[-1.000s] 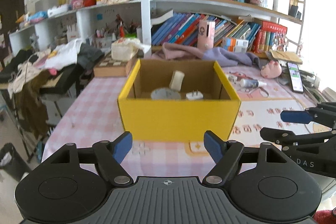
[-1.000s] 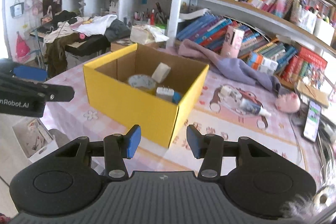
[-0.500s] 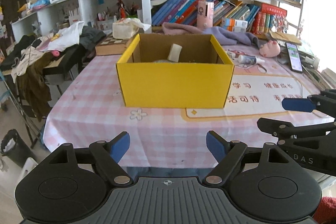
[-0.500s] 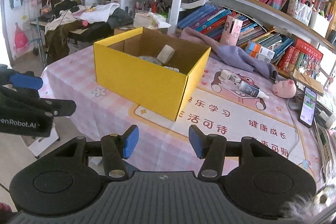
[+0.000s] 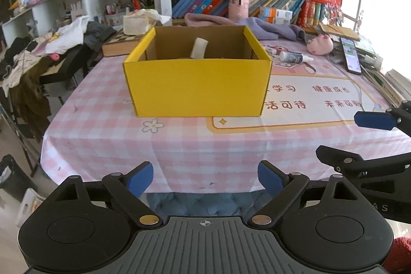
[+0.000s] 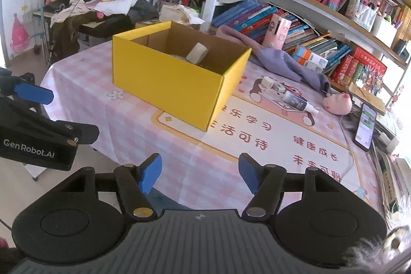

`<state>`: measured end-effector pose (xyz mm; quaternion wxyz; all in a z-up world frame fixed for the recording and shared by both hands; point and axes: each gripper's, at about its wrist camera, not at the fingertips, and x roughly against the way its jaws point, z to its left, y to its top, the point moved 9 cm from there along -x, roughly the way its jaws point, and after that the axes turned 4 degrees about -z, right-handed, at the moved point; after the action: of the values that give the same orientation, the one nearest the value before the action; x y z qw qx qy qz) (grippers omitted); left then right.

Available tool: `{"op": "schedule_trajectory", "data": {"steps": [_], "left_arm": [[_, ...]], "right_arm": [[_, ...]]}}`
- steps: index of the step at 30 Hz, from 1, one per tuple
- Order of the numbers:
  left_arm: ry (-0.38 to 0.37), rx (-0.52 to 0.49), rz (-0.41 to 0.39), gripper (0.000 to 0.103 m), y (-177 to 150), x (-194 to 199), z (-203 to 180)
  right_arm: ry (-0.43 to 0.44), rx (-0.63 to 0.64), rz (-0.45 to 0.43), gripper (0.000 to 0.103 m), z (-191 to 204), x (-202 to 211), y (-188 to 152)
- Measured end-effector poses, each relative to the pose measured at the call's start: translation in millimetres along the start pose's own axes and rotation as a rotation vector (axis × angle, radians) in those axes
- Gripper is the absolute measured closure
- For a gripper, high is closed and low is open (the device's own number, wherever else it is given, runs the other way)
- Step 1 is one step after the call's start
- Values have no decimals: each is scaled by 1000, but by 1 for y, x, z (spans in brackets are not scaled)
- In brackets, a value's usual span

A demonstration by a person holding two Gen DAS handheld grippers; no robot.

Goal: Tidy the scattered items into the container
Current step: 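Lift both open tools up out of the yellow box, then move both open tools toward the remaining items on the table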

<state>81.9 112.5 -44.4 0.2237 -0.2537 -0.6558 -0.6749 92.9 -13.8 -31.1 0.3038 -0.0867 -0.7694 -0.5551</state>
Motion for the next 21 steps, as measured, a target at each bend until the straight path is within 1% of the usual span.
{"op": "schedule_trajectory", "data": {"steps": [5, 11, 21], "left_arm": [[-25, -20, 5, 9, 1, -5, -9], [-84, -31, 13, 8, 2, -11, -21], [-159, -79, 30, 8, 11, -31, -52]], "right_arm": [[-32, -10, 6, 28, -8, 2, -3], [-81, -30, 20, 23, -22, 0, -8], [-149, -85, 43, 22, -53, -2, -16]]}}
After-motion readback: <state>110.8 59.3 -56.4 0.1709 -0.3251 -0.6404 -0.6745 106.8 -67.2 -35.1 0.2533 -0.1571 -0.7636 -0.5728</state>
